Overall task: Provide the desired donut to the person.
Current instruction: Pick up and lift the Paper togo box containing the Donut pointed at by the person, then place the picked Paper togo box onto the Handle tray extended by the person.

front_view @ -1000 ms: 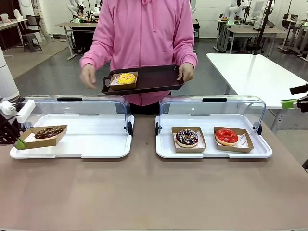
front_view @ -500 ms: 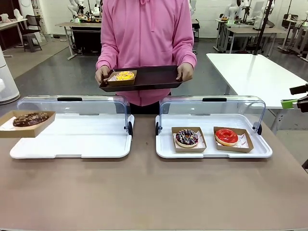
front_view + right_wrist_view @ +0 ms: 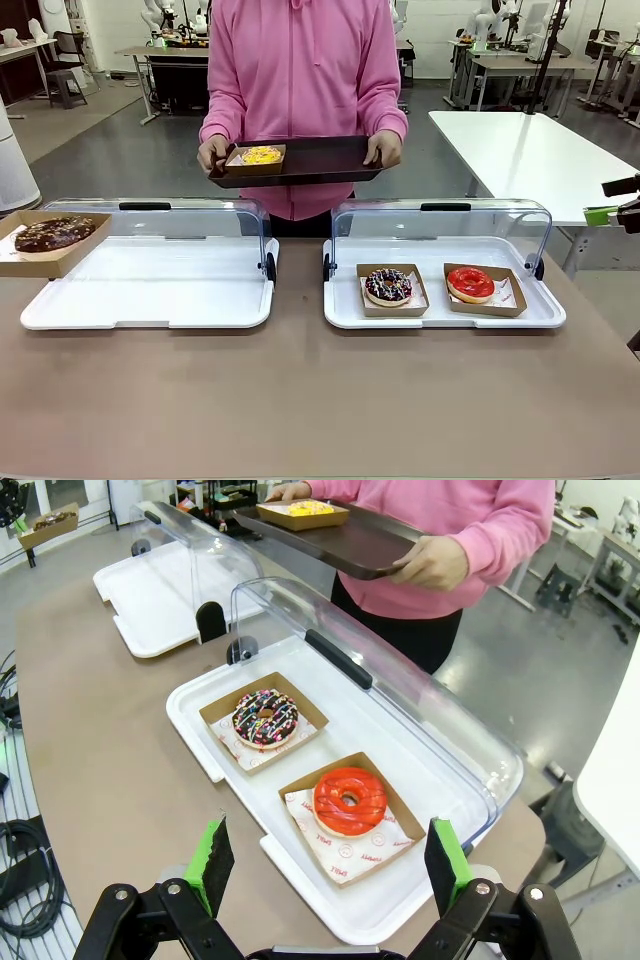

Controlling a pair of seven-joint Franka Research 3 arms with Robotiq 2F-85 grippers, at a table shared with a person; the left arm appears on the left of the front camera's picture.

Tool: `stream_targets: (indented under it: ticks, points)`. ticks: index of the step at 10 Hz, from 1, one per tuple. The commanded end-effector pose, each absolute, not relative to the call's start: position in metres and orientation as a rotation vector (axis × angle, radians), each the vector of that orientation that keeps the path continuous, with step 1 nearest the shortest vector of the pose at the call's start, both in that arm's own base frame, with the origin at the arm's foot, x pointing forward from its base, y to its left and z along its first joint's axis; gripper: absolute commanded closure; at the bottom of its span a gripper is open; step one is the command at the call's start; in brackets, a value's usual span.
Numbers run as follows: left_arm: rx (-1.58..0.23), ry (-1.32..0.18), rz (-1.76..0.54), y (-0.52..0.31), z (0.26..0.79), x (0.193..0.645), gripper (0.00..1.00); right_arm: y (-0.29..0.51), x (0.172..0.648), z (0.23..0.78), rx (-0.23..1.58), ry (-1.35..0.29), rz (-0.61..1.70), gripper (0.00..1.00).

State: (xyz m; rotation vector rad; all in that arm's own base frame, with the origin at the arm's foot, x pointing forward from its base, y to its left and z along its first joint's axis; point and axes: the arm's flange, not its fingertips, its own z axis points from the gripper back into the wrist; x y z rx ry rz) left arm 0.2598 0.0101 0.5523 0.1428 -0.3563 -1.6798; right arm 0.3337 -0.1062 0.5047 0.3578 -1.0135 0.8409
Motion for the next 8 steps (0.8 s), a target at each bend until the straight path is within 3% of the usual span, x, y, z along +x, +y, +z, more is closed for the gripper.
stream_targets:
  ticks: [1, 8]
  points:
    - [0.169, -0.364, -1.664, 0.0128, 0.5548, 0.2616, 1.00, -0.1056, 0.3374, 0.5022, 0.377, -1.035, 0.846, 0.00]
    - [0.169, -0.364, -1.664, 0.0128, 0.5548, 0.2616, 1.00, -0.1056, 0.3374, 0.5022, 0.377, -1.035, 0.846, 0.00]
